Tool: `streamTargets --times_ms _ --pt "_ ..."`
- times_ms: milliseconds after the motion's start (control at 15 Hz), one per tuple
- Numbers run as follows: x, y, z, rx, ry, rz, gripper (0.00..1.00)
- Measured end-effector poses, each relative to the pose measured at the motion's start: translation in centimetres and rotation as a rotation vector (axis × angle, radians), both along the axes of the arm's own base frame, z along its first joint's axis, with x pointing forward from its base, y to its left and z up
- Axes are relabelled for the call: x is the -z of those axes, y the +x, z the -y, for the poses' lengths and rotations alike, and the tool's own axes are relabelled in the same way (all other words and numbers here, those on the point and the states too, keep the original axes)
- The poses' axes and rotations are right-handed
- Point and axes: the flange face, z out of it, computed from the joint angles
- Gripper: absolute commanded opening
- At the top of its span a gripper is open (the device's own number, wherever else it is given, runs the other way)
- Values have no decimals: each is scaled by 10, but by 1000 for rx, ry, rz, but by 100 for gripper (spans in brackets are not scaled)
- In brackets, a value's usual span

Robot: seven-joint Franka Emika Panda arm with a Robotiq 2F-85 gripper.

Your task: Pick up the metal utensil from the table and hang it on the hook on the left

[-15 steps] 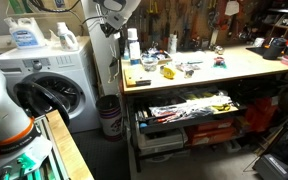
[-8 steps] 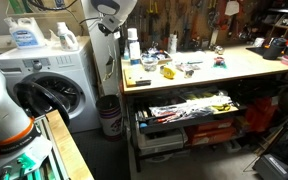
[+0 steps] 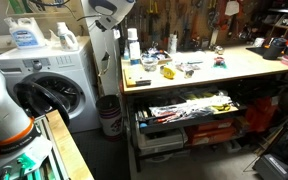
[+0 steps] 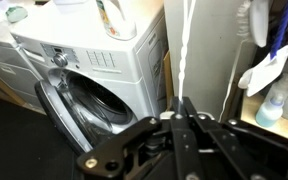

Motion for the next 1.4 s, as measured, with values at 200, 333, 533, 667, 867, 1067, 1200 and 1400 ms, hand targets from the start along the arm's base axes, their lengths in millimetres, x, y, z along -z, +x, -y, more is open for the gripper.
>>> streamTargets --times_ms 200,333,533,667,867,1067,1200,1400 --pt "-3 -2 -4 50 72 -1 1" --pt "1 -7 -7 97 103 -7 1" --pt "17 -15 -19 189 119 -18 1" --pt "26 -20 -29 255 118 -19 1" --pt "32 -27 -41 303 108 4 3" --pt "33 -26 -40 305 108 4 3" --pt "33 -26 -40 307 109 3 1" --pt "31 -26 -41 299 107 19 1"
